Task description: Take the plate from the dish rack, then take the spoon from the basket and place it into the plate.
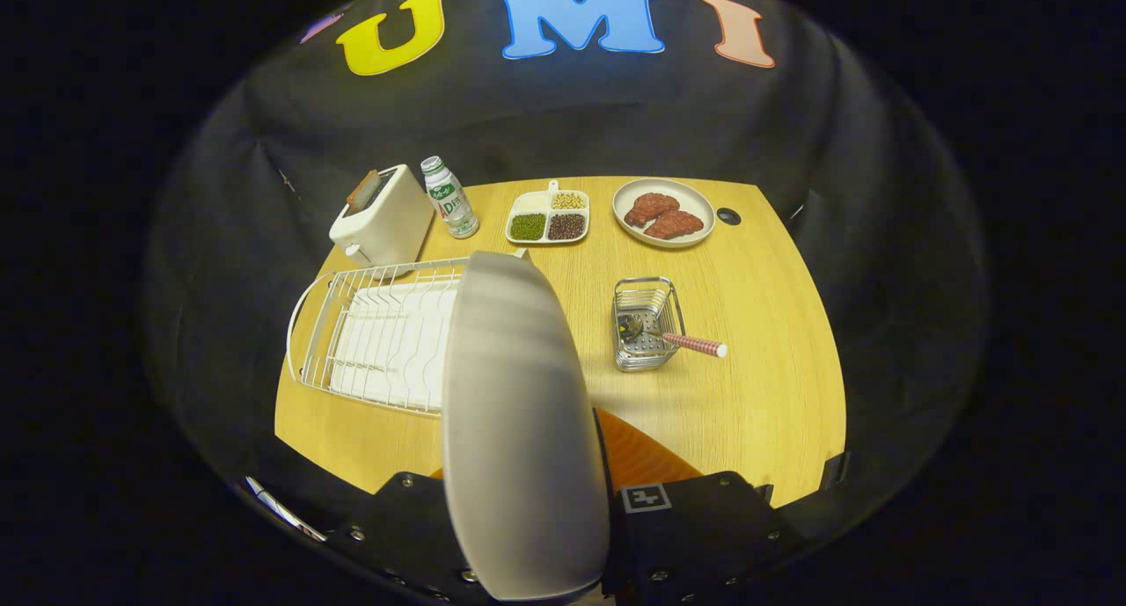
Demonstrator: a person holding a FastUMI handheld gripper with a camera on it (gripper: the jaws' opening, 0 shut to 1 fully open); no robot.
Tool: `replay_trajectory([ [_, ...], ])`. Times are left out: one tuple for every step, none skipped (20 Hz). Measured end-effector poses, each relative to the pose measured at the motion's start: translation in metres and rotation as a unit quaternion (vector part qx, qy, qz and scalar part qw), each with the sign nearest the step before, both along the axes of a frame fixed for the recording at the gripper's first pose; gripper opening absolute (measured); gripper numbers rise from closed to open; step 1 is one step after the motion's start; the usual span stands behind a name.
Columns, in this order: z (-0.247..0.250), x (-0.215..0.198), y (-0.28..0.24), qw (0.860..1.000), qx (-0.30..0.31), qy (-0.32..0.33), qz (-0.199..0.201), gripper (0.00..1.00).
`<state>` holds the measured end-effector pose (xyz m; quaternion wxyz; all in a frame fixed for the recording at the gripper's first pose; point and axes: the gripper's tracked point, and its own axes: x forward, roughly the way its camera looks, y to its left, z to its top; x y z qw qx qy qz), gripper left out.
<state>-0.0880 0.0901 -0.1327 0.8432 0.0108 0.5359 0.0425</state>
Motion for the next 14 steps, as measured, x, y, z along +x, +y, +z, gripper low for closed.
replay_trajectory([
  [-0.006,-0.009,-0.007,1.0,0.003,0.005,0.0,0.68],
  [-0.01,-0.016,-0.014,1.0,0.005,0.01,0.0,0.68],
  [-0.015,-0.025,-0.02,1.0,0.007,0.016,-0.001,0.68],
  [-0.019,-0.031,-0.026,1.0,0.01,0.022,-0.002,0.67],
  [-0.024,-0.036,-0.031,1.0,0.014,0.027,-0.003,0.67],
  [-0.027,-0.041,-0.035,0.999,0.018,0.031,-0.004,0.67],
  [-0.031,-0.044,-0.04,0.999,0.024,0.032,-0.006,0.67],
  [-0.035,-0.046,-0.043,0.999,0.029,0.033,-0.008,0.67],
  [-0.043,-0.047,-0.048,0.999,0.033,0.034,-0.009,0.67],
  [-0.049,-0.047,-0.05,0.999,0.04,0.03,-0.01,0.67],
  [-0.056,-0.046,-0.049,0.998,0.053,0.024,-0.01,0.67],
  [-0.065,-0.045,-0.047,0.997,0.07,0.021,-0.014,0.67],
  [-0.076,-0.048,-0.045,0.996,0.087,0.024,-0.019,0.67],
  [-0.085,-0.051,-0.045,0.994,0.099,0.033,-0.023,0.67],
])
